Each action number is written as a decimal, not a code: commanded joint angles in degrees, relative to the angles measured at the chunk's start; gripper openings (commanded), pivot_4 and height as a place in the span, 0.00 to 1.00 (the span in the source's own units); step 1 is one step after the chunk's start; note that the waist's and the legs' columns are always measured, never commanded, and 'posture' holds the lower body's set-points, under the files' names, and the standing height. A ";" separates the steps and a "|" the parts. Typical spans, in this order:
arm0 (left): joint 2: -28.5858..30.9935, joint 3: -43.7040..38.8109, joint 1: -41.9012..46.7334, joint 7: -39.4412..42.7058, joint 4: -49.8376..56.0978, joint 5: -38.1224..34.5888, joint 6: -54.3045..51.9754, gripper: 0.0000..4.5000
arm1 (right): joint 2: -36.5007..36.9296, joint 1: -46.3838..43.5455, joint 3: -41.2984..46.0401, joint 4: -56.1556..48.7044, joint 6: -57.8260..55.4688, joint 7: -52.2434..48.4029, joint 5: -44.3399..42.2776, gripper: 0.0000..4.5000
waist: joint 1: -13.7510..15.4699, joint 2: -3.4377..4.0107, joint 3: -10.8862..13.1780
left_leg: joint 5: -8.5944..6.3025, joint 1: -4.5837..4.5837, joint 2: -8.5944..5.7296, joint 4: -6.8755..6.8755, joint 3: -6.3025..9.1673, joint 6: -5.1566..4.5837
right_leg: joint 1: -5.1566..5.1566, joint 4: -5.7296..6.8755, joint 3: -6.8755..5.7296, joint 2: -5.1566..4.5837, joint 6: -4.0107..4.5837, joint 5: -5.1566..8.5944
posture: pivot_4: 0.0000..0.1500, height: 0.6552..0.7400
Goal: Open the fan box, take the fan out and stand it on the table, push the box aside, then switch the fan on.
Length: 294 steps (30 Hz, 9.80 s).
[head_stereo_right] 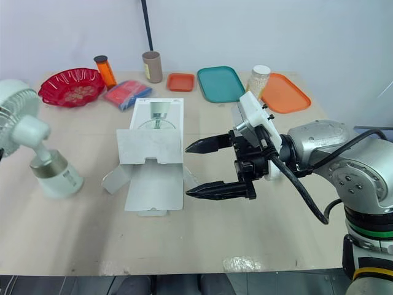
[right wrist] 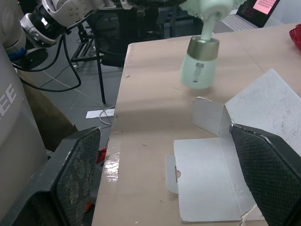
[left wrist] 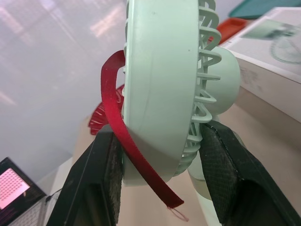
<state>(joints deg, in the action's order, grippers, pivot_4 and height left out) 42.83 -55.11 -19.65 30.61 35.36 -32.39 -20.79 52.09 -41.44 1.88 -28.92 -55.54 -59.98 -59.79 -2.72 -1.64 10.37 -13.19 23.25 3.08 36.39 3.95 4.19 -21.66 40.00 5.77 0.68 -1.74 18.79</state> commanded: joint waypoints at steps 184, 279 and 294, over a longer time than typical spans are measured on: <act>-5.42 25.52 -4.78 18.02 6.35 -10.48 0.77 0.99 | -16.89 8.52 -9.77 -12.33 -10.63 47.14 14.48 1.00 | -0.08 0.02 0.04 | 0.11 0.08 -0.02 -0.62 0.01 0.27 | -0.01 -0.78 0.19 0.02 -0.14 -0.06 | 1.00 1.00; -6.31 51.96 26.47 24.98 -5.57 -6.57 1.19 1.00 | -17.47 30.35 29.34 -9.29 -21.88 36.16 41.19 0.01 | 0.08 0.12 -0.05 | 0.20 -0.02 -0.20 -0.44 0.14 0.38 | 0.24 -0.56 0.05 -0.05 -0.21 -0.16 | 1.00 1.00; -7.49 55.93 30.89 28.15 -9.21 -3.45 2.18 1.00 | -12.83 37.11 41.38 0.03 -19.68 32.28 38.53 0.01 | 0.13 0.25 -0.13 | 0.19 -0.05 -0.23 -0.42 0.13 0.35 | 0.31 -0.56 0.07 -0.05 -0.24 -0.15 | 1.00 1.00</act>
<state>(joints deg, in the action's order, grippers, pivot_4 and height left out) 35.23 1.29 10.40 58.29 25.45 -35.94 -19.78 37.88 -4.97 40.96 -29.32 -76.75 -27.13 -20.74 -2.59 -1.39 10.24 -13.00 23.18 2.85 35.97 4.08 4.54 -21.34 39.45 5.85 0.63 -1.98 18.65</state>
